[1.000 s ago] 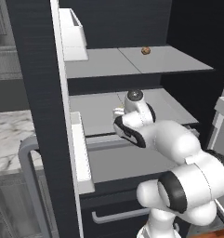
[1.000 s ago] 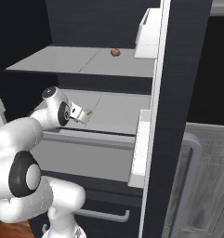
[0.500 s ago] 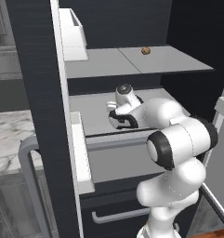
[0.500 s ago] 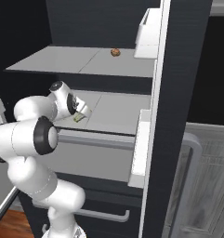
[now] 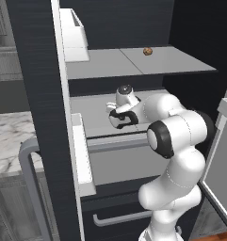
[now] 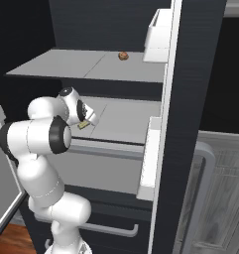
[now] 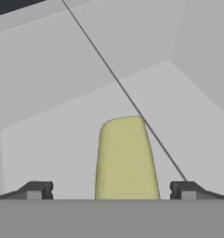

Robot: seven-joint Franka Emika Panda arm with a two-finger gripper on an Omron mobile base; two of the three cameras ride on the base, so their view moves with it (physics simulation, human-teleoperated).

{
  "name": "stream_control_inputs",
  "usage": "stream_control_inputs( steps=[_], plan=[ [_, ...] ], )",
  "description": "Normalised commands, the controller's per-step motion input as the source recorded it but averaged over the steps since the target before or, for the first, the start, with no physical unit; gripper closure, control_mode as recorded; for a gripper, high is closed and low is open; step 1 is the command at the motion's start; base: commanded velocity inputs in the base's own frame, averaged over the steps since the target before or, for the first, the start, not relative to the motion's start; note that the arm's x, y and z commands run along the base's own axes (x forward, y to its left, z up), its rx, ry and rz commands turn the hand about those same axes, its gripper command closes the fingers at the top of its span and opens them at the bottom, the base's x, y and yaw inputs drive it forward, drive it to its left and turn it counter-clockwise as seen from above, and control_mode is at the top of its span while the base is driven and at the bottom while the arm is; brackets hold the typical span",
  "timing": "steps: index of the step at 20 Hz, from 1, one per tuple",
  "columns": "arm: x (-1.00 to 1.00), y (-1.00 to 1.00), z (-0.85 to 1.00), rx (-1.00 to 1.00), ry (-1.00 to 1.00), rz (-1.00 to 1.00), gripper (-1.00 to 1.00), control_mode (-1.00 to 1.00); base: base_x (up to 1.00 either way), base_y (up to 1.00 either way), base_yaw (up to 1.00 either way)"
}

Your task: Retrieve the butter from the fridge and place it on a plate on the dining table. Then retrieve the butter knife by the fridge and place it near the plate.

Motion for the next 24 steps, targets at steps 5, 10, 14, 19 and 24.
stream_control_inputs(
  steps=[5,10,14,19,24],
  plan=[
    [0.0,-0.1,-0.28,0.0,0.0,0.0,-1.0,-1.0,0.0,0.0,0.0],
    [0.01,-0.04,-0.56,0.0,0.04,0.0,-1.0,-1.0,0.0,0.0,0.0],
    [0.0,0.0,-0.03,0.0,0.0,0.0,-1.0,-1.0,0.0,0.0,0.0],
    [-0.04,0.0,-0.14,0.01,0.0,0.0,1.0,-1.0,0.0,0.0,0.0],
    [-0.01,0.0,-0.04,0.0,0.0,0.0,1.0,-1.0,0.0,0.0,0.0]
  ],
)
